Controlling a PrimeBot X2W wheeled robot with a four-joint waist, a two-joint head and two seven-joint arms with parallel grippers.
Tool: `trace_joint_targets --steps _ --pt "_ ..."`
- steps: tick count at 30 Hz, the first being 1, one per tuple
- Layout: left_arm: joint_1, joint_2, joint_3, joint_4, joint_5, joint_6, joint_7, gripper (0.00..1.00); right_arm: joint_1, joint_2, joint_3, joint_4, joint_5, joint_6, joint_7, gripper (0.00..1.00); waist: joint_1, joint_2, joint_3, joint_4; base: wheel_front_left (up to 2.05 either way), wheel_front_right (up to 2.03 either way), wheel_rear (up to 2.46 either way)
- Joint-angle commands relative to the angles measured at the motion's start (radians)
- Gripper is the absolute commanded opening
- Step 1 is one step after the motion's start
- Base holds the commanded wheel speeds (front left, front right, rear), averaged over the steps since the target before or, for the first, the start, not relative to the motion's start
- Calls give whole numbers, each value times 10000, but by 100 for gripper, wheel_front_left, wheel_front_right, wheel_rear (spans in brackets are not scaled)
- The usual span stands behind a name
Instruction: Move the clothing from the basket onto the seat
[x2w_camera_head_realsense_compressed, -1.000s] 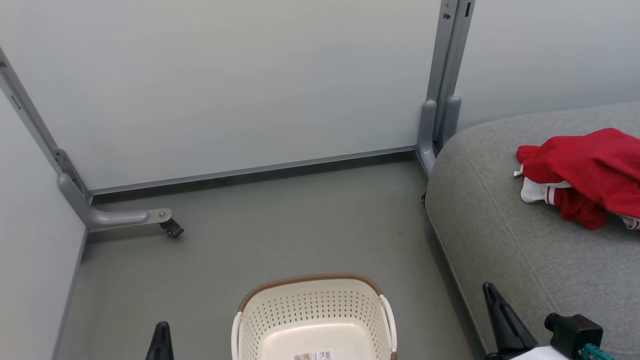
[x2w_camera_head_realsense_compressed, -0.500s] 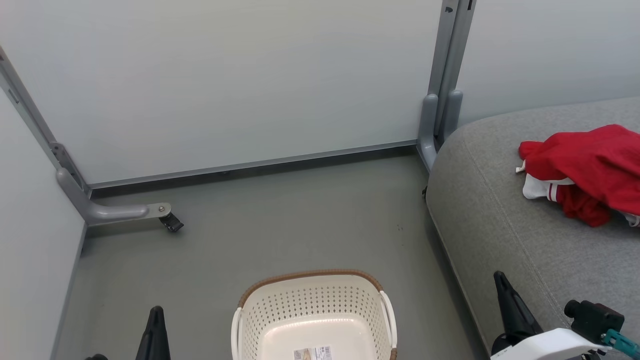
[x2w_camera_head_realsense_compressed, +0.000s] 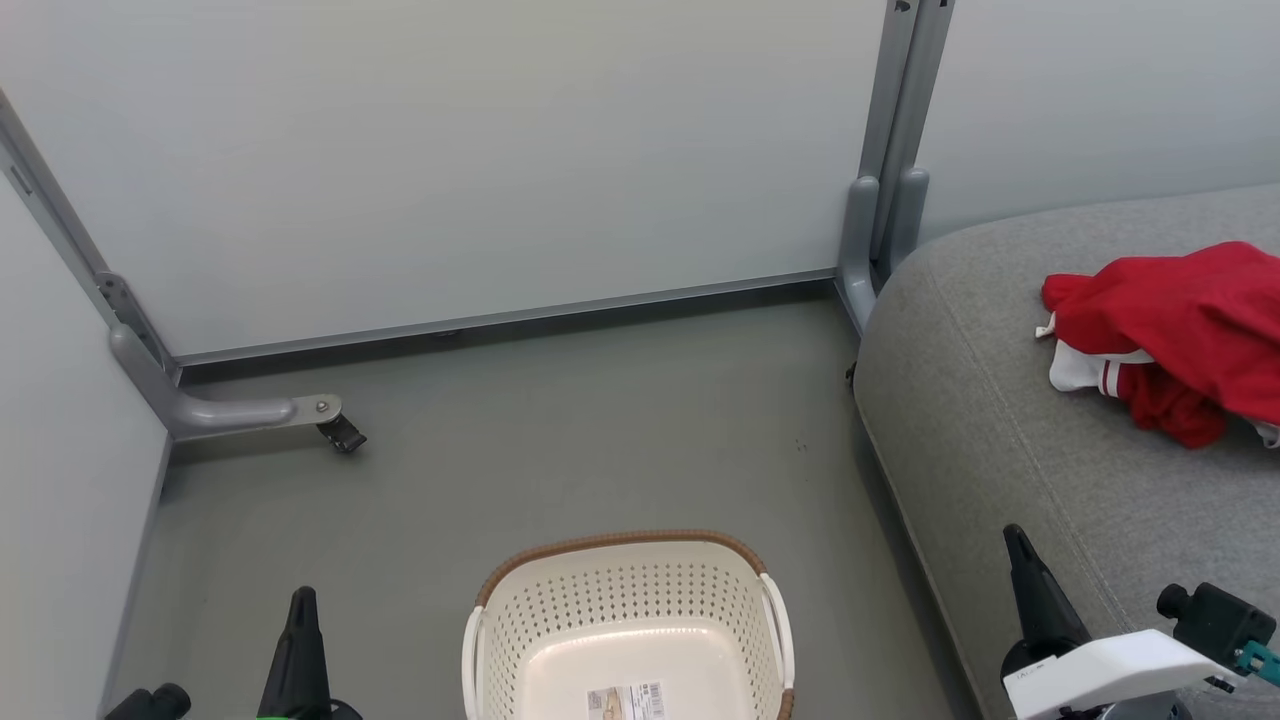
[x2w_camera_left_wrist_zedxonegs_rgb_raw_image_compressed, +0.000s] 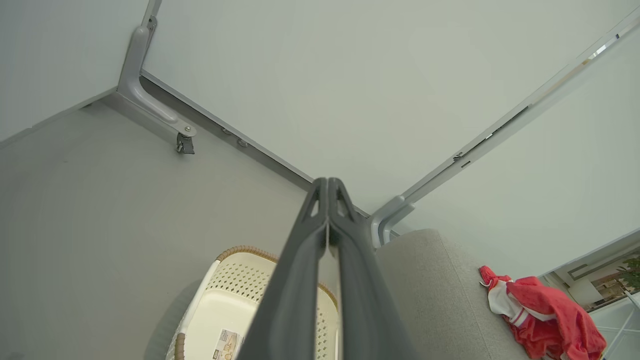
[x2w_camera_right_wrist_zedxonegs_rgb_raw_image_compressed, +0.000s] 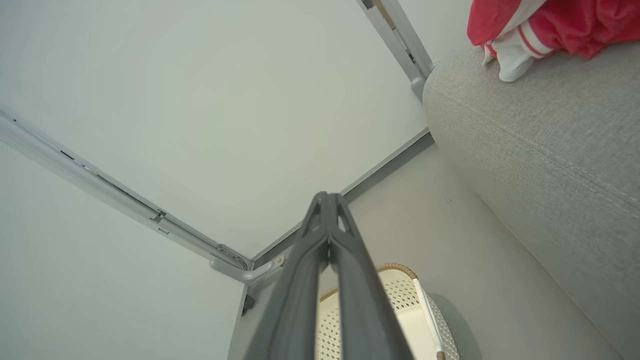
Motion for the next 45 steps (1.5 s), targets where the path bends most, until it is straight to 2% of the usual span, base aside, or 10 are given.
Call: trace_joint_targets --steps 1,20,45 --pt "-370 112 60 -46 -382 -92 77 0 -324 -74 -76 -65 374 -2 70 0 0 0 20 3 0 0 0" --pt "-1091 168 296 389 -2718 -323 617 0 -741 -123 -352 194 2658 -4 624 0 0 0 239 30 0 0 0" --pt "-1864 182 603 895 -5155 -571 1236 0 -1210 -133 -695 476 5054 -4 1245 0 0 0 524 65 0 0 0"
